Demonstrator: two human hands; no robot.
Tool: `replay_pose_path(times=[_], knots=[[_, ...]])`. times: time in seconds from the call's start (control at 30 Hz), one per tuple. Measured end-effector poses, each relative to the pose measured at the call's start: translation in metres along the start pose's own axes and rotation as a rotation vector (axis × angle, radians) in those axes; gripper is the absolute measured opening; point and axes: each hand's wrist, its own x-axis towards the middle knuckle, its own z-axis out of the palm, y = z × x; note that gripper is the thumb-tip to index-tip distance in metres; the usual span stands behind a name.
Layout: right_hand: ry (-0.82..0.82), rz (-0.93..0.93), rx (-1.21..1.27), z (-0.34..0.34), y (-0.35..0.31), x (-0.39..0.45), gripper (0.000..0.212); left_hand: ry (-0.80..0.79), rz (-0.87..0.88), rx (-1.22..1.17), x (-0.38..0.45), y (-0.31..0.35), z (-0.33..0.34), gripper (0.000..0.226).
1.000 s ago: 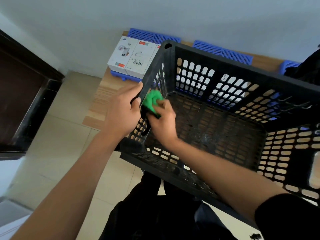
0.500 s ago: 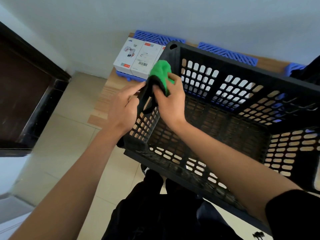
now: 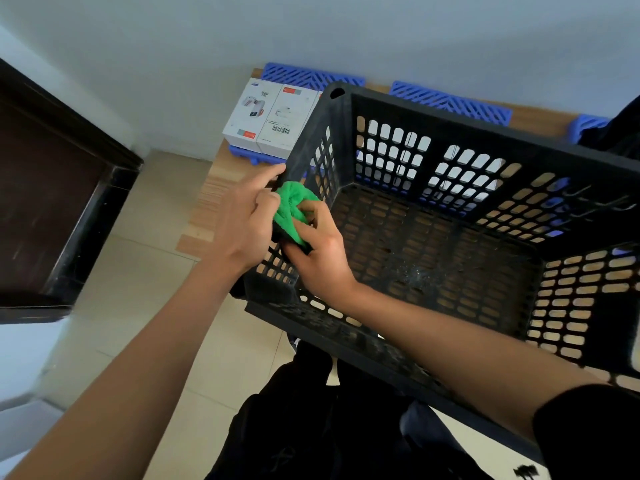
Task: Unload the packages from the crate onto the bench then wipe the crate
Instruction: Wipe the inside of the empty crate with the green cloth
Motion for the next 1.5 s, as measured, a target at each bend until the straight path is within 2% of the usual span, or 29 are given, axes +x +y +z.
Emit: replay_pose_path(times=[0.17, 0.3, 0.4, 0.7, 0.9, 1.1, 1.17, 1.23, 1.3, 1.5], knots=[[-0.076, -0.009, -0.021, -0.005, 0.019, -0.015, 0.039, -0.015, 0.080, 0.204, -0.005, 0.007, 0.002, 0.053], [0.148, 0.224, 0.053, -0.011, 0.028, -0.001, 0.060, -0.017, 0.188, 0.373, -0.012, 0.012, 0.006, 0.058], [0.205, 0.258, 0.070, -0.009, 0.034, 0.020, 0.063, -0.002, 0.160, 0.386, -0.011, 0.012, 0.007, 0.063], [0.131, 0.305, -0.048, 0.023, 0.069, 0.025, 0.071, -0.041, 0.119, 0.366, -0.006, 0.008, 0.008, 0.070], [-0.081, 0.471, -0.301, 0.026, 0.124, 0.015, 0.050, -0.046, 0.118, 0.340, -0.004, 0.006, 0.007, 0.067], [-0.254, 0.490, -0.420, 0.016, 0.135, 0.020, 0.031, -0.035, 0.106, 0.307, -0.003, 0.005, 0.005, 0.063], [-0.234, 0.528, -0.313, 0.003, 0.132, 0.026, 0.030, -0.033, 0.100, 0.299, -0.004, 0.005, 0.005, 0.062], [-0.114, 0.575, -0.178, -0.012, 0.121, 0.029, 0.034, -0.024, 0.072, 0.265, -0.005, 0.007, 0.005, 0.063], [0.017, 0.533, -0.075, -0.024, 0.108, 0.030, 0.035, -0.021, 0.052, 0.231, -0.005, 0.007, 0.004, 0.063], [-0.001, 0.229, 0.012, -0.028, 0.063, 0.010, 0.060, -0.028, 0.058, 0.208, -0.005, 0.007, 0.004, 0.063]])
